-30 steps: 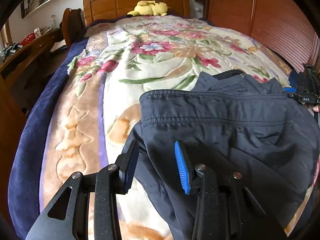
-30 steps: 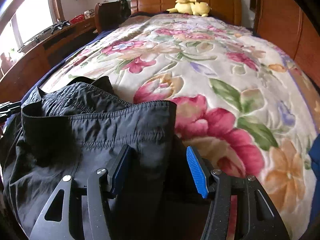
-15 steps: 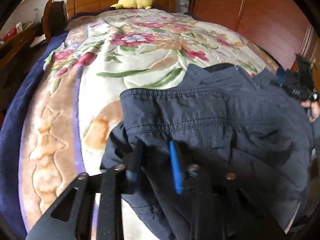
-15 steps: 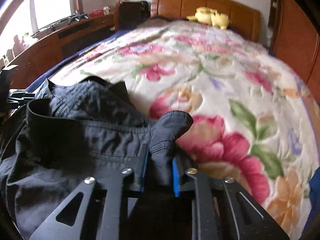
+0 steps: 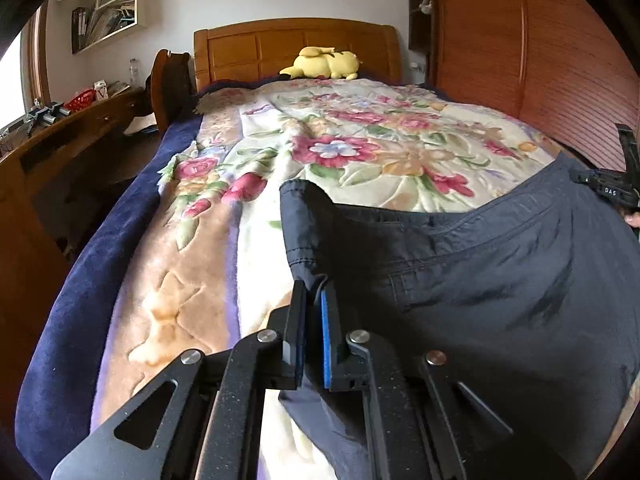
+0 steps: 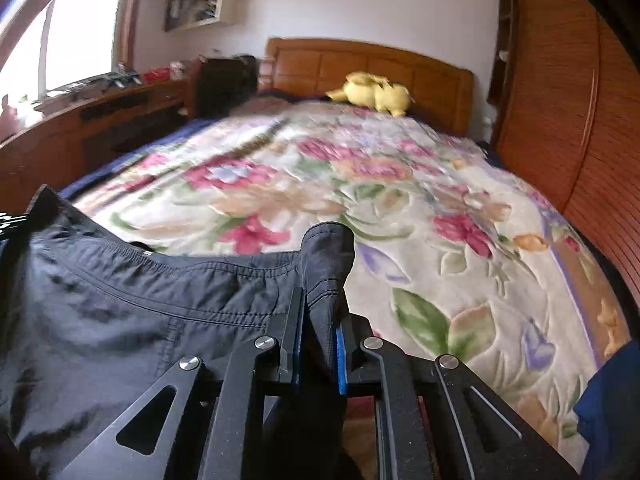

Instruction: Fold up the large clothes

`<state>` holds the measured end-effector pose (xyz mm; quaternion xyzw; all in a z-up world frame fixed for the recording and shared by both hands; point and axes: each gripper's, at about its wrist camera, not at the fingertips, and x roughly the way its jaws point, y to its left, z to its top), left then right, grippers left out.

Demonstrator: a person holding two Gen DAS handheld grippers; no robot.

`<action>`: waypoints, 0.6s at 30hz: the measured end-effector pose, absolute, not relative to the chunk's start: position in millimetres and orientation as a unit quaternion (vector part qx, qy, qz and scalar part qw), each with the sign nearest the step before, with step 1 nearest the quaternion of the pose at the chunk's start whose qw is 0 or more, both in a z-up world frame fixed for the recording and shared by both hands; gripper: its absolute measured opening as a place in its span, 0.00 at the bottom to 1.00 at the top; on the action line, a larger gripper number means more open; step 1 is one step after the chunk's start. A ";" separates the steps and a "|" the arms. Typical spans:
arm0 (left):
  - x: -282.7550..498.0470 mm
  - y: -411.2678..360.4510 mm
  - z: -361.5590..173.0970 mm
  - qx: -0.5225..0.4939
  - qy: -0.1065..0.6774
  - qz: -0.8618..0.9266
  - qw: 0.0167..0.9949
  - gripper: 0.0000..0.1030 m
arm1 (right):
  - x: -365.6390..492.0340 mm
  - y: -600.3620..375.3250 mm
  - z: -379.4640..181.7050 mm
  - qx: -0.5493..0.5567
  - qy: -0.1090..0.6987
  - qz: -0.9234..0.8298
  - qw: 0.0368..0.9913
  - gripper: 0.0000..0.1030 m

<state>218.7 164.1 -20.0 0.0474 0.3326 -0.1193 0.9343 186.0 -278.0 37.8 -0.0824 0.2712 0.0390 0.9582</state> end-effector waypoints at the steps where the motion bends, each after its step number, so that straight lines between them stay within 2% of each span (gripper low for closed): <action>1: 222.7 163.3 -23.7 0.048 0.337 -0.119 0.933 0.07 | 195.5 -275.5 30.9 -0.084 0.283 0.034 0.955 0.11; 5: 233.2 163.1 -35.0 0.047 0.354 -0.118 0.927 0.07 | 217.6 -271.3 4.2 -0.084 0.322 0.032 0.943 0.12; 9: 227.7 162.4 -32.7 0.046 0.358 -0.125 0.924 0.08 | 221.9 -276.2 1.8 -0.069 0.334 0.038 0.939 0.12; 11: 220.9 163.1 -28.1 0.054 0.352 -0.123 0.926 0.15 | 222.5 -282.0 10.5 -0.057 0.328 0.045 0.942 0.12; 13: 211.6 164.6 -21.6 0.056 0.348 -0.119 0.928 0.23 | 220.2 -287.9 21.1 -0.058 0.322 0.044 0.944 0.18; 15: 197.6 167.2 -13.0 0.053 0.345 -0.132 0.928 0.30 | 205.4 -290.0 29.9 -0.065 0.315 0.035 0.946 0.35; 18: 174.6 168.0 -1.7 0.059 0.337 -0.133 0.930 0.37 | 175.9 -288.8 45.8 -0.072 0.291 0.023 0.954 0.53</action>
